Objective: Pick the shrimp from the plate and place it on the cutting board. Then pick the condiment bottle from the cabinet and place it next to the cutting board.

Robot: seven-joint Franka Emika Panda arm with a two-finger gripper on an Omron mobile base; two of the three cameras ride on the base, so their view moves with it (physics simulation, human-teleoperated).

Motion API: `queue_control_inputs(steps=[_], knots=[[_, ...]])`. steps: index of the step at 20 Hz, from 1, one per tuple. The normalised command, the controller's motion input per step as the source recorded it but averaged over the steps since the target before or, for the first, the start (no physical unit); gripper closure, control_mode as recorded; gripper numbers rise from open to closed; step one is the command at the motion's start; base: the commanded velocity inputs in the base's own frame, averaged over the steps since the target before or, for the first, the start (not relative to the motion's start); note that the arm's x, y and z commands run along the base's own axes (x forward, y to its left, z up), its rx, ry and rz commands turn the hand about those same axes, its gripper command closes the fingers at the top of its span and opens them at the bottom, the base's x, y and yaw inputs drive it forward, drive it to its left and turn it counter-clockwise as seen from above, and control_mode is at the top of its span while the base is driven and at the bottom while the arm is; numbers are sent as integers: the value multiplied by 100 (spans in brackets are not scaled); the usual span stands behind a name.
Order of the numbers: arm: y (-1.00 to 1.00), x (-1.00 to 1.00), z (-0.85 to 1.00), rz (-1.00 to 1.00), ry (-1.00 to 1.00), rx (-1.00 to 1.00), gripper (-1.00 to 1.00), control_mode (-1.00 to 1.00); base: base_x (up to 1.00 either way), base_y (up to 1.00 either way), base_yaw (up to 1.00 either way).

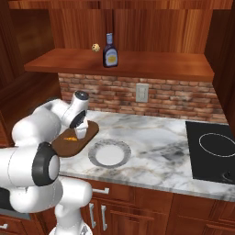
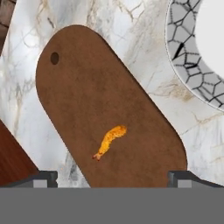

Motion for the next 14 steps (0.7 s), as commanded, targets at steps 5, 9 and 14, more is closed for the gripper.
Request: queue_control_inputs(steps=[5, 9, 14], knots=[[-12, -22, 28, 0, 0, 9, -100, -100, 0, 0, 0], [-16, -20, 24, 0, 0, 10, -100, -100, 0, 0, 0], [-11, -17, 18, 0, 0, 11, -100, -100, 0, 0, 0]])
